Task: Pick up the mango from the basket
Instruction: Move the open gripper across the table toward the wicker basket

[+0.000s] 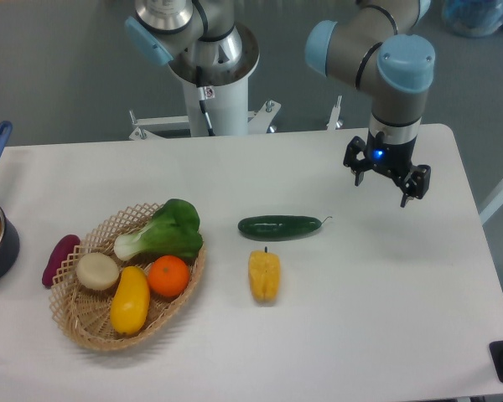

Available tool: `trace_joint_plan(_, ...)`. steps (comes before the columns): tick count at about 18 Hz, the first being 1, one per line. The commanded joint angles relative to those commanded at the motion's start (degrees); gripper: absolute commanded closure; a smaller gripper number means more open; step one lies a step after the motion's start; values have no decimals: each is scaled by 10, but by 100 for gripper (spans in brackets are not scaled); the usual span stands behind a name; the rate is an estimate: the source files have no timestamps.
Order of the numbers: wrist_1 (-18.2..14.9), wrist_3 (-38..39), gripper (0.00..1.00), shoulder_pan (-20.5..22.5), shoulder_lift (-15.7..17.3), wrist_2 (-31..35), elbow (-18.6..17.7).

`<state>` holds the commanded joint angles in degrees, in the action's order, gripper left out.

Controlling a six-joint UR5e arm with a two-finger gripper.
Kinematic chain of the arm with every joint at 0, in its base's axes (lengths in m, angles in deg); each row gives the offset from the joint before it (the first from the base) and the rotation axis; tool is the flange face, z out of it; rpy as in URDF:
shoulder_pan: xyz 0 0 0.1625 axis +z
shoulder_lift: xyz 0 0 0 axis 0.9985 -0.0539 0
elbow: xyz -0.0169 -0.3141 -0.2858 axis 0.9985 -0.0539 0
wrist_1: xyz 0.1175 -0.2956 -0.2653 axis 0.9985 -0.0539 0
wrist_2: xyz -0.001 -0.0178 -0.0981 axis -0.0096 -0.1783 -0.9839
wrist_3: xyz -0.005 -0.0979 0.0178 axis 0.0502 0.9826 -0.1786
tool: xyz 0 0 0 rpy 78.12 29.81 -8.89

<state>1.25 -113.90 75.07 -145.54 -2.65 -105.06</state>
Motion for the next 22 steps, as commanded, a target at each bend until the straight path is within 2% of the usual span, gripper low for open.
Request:
trace_joint_plan(8,0,3,0,-3,4,-2,-1)
trace_joint_plan(15,2,24,0,-62,2,0,-2)
trace_joint_plan(17,2,67,0,-86,2,-1,-3)
trace_joint_plan(20,3,202,0,-138,-3,-4,-4)
trace_joint_plan(22,8,240,0,-163,-10,-4,-2)
